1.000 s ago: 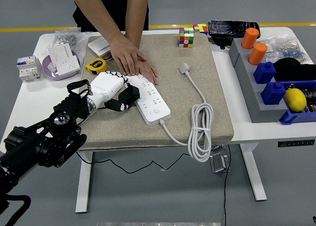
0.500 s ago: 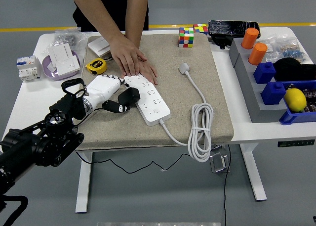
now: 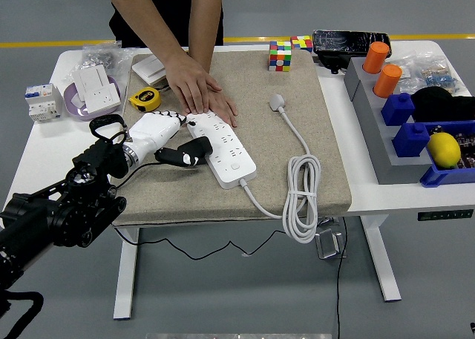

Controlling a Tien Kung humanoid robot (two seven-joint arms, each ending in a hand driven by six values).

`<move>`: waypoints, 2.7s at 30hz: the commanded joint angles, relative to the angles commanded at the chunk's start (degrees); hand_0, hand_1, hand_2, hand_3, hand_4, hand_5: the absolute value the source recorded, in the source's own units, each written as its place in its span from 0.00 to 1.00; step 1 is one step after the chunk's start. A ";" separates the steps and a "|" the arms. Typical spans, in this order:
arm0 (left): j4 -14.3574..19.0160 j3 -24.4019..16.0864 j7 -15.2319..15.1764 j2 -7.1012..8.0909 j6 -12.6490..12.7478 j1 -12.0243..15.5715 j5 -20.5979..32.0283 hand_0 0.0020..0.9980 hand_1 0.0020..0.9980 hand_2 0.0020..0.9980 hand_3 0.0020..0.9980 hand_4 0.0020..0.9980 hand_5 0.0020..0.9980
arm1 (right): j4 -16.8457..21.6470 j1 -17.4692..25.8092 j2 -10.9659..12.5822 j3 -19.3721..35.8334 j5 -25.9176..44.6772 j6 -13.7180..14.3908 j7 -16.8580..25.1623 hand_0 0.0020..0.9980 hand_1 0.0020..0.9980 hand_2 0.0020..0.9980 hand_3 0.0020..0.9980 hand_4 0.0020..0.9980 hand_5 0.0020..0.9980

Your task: Pick up the plug,place it near the board,insert it into the board,press the button

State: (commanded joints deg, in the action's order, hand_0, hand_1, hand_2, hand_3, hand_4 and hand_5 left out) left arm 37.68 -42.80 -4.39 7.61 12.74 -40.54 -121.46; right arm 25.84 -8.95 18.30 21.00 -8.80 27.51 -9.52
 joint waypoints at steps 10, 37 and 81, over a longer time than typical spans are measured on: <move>-0.29 -0.25 0.25 -0.16 0.50 -0.18 -0.37 0.82 0.94 0.89 0.86 1.00 0.79 | -0.01 -0.06 -0.02 0.10 -0.06 -0.04 0.00 1.00 0.97 0.91 0.95 1.00 1.00; -1.01 -0.69 1.44 -0.51 3.24 -0.20 -1.77 0.80 0.92 0.87 0.85 1.00 0.81 | 0.08 0.10 0.12 -0.04 -0.09 -0.11 -0.02 1.00 0.97 0.91 0.95 1.00 1.00; -0.95 -0.37 2.36 -0.40 2.74 -0.58 -3.07 0.79 0.91 0.86 0.84 0.95 0.76 | 0.06 -0.09 -0.07 0.64 -0.15 -0.08 -0.02 1.00 0.97 0.91 0.95 1.00 1.00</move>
State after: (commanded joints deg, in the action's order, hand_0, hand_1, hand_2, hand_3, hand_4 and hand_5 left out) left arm 36.73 -43.16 -2.03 7.21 15.49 -41.12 -124.54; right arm 25.90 -9.04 18.24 21.64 -8.95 27.43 -9.54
